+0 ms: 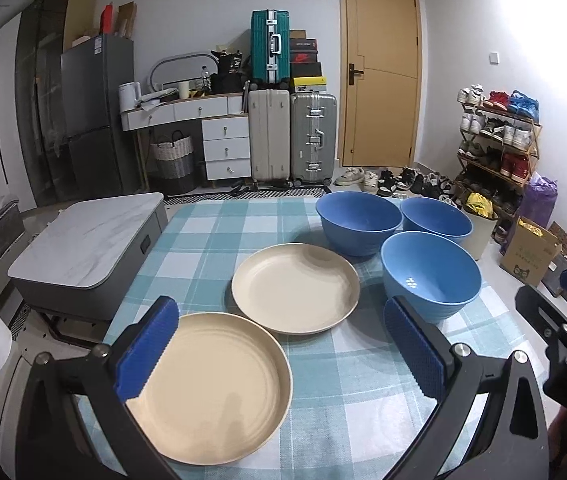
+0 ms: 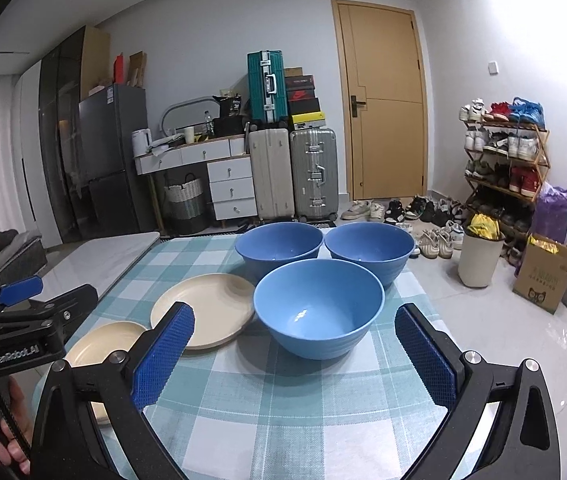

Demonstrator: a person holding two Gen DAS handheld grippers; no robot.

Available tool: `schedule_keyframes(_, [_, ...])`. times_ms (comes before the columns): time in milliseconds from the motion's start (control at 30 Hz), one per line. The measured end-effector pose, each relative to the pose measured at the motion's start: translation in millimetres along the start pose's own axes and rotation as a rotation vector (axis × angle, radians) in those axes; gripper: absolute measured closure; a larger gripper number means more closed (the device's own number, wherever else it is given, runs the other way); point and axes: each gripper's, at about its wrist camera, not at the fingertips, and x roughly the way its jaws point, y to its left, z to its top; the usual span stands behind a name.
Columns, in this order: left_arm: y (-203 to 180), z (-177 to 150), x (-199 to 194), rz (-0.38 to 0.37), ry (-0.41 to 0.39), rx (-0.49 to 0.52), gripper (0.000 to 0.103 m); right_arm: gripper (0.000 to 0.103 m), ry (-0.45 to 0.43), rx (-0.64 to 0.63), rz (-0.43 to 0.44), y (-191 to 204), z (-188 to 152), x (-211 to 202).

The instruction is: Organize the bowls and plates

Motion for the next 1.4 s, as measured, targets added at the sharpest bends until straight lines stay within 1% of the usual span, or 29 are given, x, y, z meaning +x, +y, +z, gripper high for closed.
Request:
schedule_keyframes(133, [4,-1,4,0.008,0.013,-0.013,0.0,0.001,0.019,-0.004,0.033,3,0,4])
schedule_keyframes(233, [8,-1,8,-0.011,0.038,-0.03,0.0,0.001,0.048,-0.003,0.061,7,-1,10])
schedule_keyframes(300, [10,-1,12,0.005,0.053,-0.031,0.0,0.001,0.062,-0.01,0.063,10,-1,14])
schedule_keyframes(400, [13,0,17,0.008,0.074,-0.034,0.0,0.001,0.071,-0.032,0.059,16,4,20])
schedule_keyframes(533, [20,7,25,0.02,0.084,-0.042,0.0,0.001,0.067,-0.055,0.054,24,15,30])
schedule_keyframes(633, [26,15,33,0.021,0.093,-0.046,0.0,0.001,0.071,-0.052,0.081,29,27,40])
schedule_keyframes(700, [28,25,40,0.039,0.097,-0.025,0.0,0.001,0.08,-0.059,0.102,34,37,50])
schedule_keyframes(800, [36,39,53,0.014,0.117,-0.009,0.0,0.001,0.095,-0.083,0.126,45,55,69])
schedule_keyframes(867, [44,49,70,-0.032,0.161,-0.011,0.0,0.001,0.108,-0.1,0.137,52,67,85])
schedule_keyframes(900, [47,53,78,-0.041,0.181,-0.011,0.0,0.001,0.112,-0.103,0.138,53,72,92])
schedule_keyframes(967, [55,62,100,-0.039,0.222,0.009,0.0,0.001,0.136,-0.107,0.142,57,82,110])
schedule_keyframes(1033, [60,68,117,-0.02,0.237,0.04,0.0,0.001,0.169,-0.101,0.156,60,90,129])
schedule_keyframes(1100, [66,72,138,-0.007,0.28,0.059,0.0,0.001,0.195,-0.092,0.173,64,96,148])
schedule_keyframes(1167, [71,73,168,-0.045,0.372,0.071,0.0,0.001,0.23,-0.088,0.194,68,100,167])
schedule_keyframes(1200, [74,71,182,-0.05,0.415,0.07,0.0,0.001,0.249,-0.083,0.201,70,100,178])
schedule_keyframes(1300, [82,67,213,-0.045,0.495,0.048,0.0,0.001,0.273,-0.04,0.223,71,102,197])
schedule_keyframes(1367, [83,63,235,-0.06,0.56,0.063,0.0,0.001,0.282,-0.023,0.24,74,100,208])
schedule_keyframes(1400, [83,62,241,-0.053,0.566,0.068,0.001,0.001,0.287,-0.024,0.241,76,98,213])
